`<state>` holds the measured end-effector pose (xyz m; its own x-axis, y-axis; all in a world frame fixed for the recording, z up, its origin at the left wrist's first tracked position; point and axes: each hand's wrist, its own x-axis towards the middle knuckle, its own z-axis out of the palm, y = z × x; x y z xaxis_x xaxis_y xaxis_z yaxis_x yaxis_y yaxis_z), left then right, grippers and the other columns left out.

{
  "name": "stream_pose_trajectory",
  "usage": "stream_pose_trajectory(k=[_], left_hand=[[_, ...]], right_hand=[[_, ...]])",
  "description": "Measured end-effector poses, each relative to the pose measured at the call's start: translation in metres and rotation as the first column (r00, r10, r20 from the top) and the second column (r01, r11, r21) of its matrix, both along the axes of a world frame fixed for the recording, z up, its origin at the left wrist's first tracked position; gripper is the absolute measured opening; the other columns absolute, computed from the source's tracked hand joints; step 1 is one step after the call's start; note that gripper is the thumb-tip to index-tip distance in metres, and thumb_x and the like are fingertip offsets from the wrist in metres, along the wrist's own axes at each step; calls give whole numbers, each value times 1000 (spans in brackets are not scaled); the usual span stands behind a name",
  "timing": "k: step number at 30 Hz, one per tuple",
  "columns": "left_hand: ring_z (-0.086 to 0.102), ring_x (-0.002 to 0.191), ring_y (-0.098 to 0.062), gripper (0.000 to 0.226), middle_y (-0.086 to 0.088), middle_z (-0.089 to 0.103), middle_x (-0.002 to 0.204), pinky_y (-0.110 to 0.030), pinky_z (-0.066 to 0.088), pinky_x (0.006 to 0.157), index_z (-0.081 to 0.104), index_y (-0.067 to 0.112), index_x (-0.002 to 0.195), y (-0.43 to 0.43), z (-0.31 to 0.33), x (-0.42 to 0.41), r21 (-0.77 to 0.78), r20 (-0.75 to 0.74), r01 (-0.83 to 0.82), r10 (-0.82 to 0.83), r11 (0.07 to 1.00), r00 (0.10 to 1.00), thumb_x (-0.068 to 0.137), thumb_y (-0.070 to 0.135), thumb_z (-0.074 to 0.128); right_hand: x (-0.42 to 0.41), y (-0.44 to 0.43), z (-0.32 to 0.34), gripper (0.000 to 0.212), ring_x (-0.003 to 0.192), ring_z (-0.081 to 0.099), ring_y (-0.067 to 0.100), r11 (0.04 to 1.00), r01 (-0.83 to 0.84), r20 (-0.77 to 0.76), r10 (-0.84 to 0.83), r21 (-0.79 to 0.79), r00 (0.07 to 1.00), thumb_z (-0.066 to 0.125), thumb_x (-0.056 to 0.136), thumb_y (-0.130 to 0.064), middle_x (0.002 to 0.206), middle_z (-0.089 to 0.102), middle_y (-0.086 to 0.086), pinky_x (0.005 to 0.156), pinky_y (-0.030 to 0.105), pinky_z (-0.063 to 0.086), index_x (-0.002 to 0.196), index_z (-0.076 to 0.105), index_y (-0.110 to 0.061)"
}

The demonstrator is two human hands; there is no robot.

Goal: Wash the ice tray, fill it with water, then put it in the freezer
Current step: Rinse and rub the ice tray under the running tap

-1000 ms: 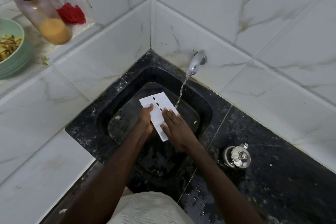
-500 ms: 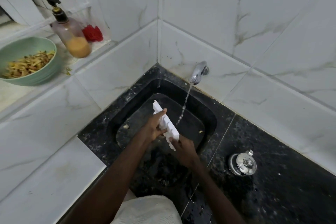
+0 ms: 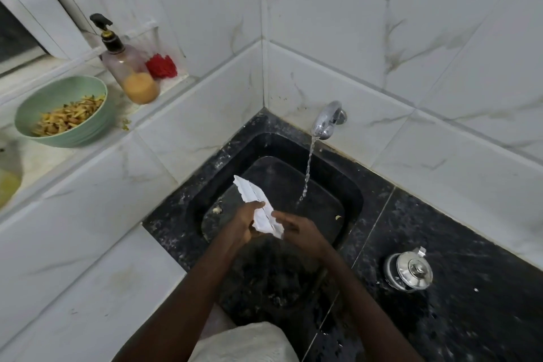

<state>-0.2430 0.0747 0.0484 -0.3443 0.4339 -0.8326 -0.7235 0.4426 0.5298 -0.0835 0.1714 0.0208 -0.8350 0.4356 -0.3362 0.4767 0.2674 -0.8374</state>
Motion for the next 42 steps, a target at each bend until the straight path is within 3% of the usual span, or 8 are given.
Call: stream_pose_trajectory(k=[5, 8, 13, 16, 20, 23, 30, 42], left_hand=[[63, 122, -38, 50, -20, 65, 134, -51, 55, 95, 52, 3, 141, -8, -40, -8, 49, -7, -105, 106, 993, 994, 95, 13, 65], [63, 123, -38, 42, -20, 67, 131, -51, 56, 93, 55, 4, 137, -9, -22, 0, 68, -5, -135, 136, 988, 991, 97, 14, 66], [66, 120, -38, 34, -19, 71, 126, -58, 52, 101, 63, 6, 129, -9, -23, -5, 90, 50, -143, 138, 986, 989, 99, 21, 66], [68, 115, -36, 25, -17, 73, 121, -55, 57, 90, 64, 9, 123, -11, -28, -6, 65, 39, -157, 154, 986, 987, 100, 19, 65], [67, 113, -37, 18, -16, 73, 113, -56, 56, 93, 64, 10, 117, -21, -39, -10, 19, 27, -186, 185, 982, 982, 99, 14, 65], [67, 109, -36, 18, -16, 72, 115, -57, 51, 102, 63, 10, 116, -29, -47, -15, 19, 29, -210, 210, 977, 977, 98, 12, 65], [69, 104, -38, 11, -18, 73, 111, -58, 52, 102, 66, 7, 108, -29, -56, -29, 27, 13, -274, 274, 961, 962, 97, 8, 66], [68, 110, -39, 32, -21, 71, 123, -53, 58, 87, 60, 5, 129, -23, -73, -17, 12, 52, -295, 294, 955, 954, 97, 6, 64]], right_hand=[[-3, 31, -7, 37, 112, 70, 14, 963, 249, 29, -253, 100, 967, 62, 88, -9, 120, 76, -1, 106, 38, 51, 121, 75, -17], [-9, 39, -2, 23, 108, 71, 21, 916, 370, 71, -384, 156, 920, 62, 95, -11, 111, 78, 6, 99, 28, 50, 111, 78, -10], [-36, 73, 13, 35, 79, 71, 26, 752, 657, 10, -657, -44, 753, 47, 102, -20, 79, 71, 8, 87, 52, 57, 97, 70, 5], [-64, 106, 32, 40, 82, 71, 31, 661, 747, -18, -750, -73, 661, 42, 105, -38, 78, 66, 3, 88, 57, 57, 77, 62, -17], [-107, 156, 44, 76, 95, 70, 36, 619, 781, -7, -784, -83, 621, 31, 90, -75, 108, 70, 16, 85, 57, 60, 114, 60, -9], [-130, 170, 57, 58, 118, 62, 40, 568, 820, 94, -815, -72, 572, 42, 107, -44, 138, 56, 21, 96, 53, 55, 143, 40, 2], [-142, 201, 25, 37, 113, 68, 36, 689, 714, 184, -724, 125, 665, 59, 104, -21, 133, 64, 18, 83, 42, 59, 134, 53, 0], [-136, 198, 33, 43, 124, 60, 39, 707, 671, 225, -707, 224, 670, 61, 102, -25, 138, 59, 21, 82, 40, 48, 137, 50, -1]])
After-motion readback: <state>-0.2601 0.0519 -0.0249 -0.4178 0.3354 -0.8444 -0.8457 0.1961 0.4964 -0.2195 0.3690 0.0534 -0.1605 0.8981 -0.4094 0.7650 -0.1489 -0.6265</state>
